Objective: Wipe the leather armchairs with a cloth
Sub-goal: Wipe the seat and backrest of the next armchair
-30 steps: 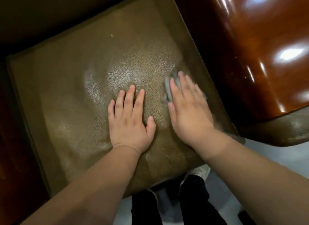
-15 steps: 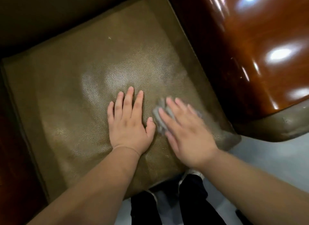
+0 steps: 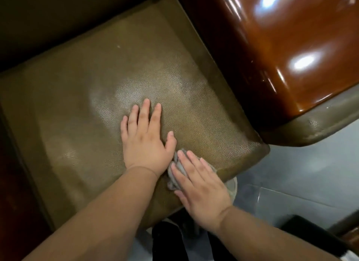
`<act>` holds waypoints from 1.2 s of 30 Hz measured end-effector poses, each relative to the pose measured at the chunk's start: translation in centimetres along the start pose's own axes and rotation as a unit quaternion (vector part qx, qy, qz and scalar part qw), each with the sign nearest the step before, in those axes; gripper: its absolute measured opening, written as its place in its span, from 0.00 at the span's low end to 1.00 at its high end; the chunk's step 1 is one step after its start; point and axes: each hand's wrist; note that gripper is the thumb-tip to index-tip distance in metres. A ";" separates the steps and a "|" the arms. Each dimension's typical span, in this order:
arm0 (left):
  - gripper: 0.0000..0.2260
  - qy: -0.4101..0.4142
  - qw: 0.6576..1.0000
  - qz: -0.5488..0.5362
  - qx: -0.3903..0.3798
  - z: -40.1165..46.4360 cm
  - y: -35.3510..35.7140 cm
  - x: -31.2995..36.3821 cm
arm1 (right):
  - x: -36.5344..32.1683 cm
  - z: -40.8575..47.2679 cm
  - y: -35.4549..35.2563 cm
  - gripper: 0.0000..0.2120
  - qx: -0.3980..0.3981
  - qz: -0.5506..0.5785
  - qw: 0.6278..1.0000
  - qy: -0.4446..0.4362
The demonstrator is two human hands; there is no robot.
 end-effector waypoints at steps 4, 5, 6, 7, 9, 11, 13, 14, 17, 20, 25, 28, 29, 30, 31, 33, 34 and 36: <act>0.32 0.056 0.995 0.038 -0.070 -2.2 -1.3 -3.6 | 7.8 0.5 -3.2 0.31 -0.034 -0.025 0.994 0.103; 0.31 0.050 0.995 0.042 -0.076 -3.5 -1.4 -5.2 | 9.1 0.9 -4.1 0.31 -0.022 0.005 0.982 0.188; 0.31 0.035 0.996 0.039 -0.078 -5.0 -1.3 -7.0 | 9.4 1.7 -4.8 0.31 0.008 0.040 0.963 0.268; 0.32 0.012 0.996 0.033 -0.078 -6.5 -1.2 -8.7 | 8.6 2.9 -5.2 0.30 0.042 0.073 0.939 0.334; 0.32 -0.063 0.996 0.007 -0.070 -9.5 -0.6 -11.7 | 4.6 6.0 -5.4 0.31 0.096 0.117 0.899 0.412; 0.33 -0.169 0.981 -0.059 -0.074 -12.7 0.4 -12.8 | -0.9 7.5 -4.5 0.32 0.090 0.102 0.923 0.359; 0.32 -0.272 0.949 -0.135 -0.084 -16.2 1.5 -12.8 | -6.0 6.7 -2.4 0.32 0.007 0.025 0.988 0.152; 0.32 -0.296 0.937 -0.164 -0.088 -17.7 1.9 -12.7 | -7.3 5.9 -1.6 0.32 -0.033 -0.022 0.999 0.028; 0.33 -0.268 0.943 -0.171 -0.099 -20.0 2.5 -13.1 | -5.4 6.5 -2.5 0.30 -0.093 -0.134 0.955 -0.248; 0.35 -0.260 0.948 -0.161 -0.093 -20.3 2.9 -13.4 | -2.4 10.1 -4.9 0.29 -0.068 -0.165 0.960 -0.217; 0.36 -0.263 0.944 -0.176 -0.089 -21.1 3.7 -13.1 | -9.2 9.9 -2.1 0.31 0.005 -0.013 0.999 0.044; 0.36 -0.241 0.934 -0.238 -0.114 -21.4 2.6 -13.3 | -11.2 4.1 2.0 0.29 -0.084 -0.093 0.955 -0.267; 0.35 -0.233 0.925 -0.260 -0.147 -21.6 1.9 -13.5 | -10.4 3.2 2.5 0.28 -0.125 -0.118 0.923 -0.345; 0.35 -0.226 0.915 -0.277 -0.188 -22.0 0.9 -13.7 | -9.6 3.1 2.3 0.26 -0.159 -0.138 0.895 -0.392; 0.33 -0.220 0.904 -0.285 -0.233 -22.3 -0.3 -14.1 | -9.1 3.8 1.6 0.25 -0.187 -0.153 0.879 -0.412; 0.29 -0.205 0.879 -0.279 -0.329 -22.6 -3.1 -14.6 | -9.3 5.9 -0.8 0.25 -0.234 -0.160 0.878 -0.385; 0.28 -0.196 0.868 -0.268 -0.368 -22.8 -4.7 -14.6 | -9.9 6.9 -2.8 0.27 -0.260 -0.145 0.894 -0.335; 0.26 -0.192 0.857 -0.256 -0.405 -23.3 -8.1 -14.2 | -11.8 8.3 -7.8 0.26 -0.297 -0.094 0.931 -0.192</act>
Point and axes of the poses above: each hand's wrist, its own z-axis towards the middle knuckle, its own y-axis out of the palm, x = y × z, and after that the axes turned 15 degrees about -x, right-handed
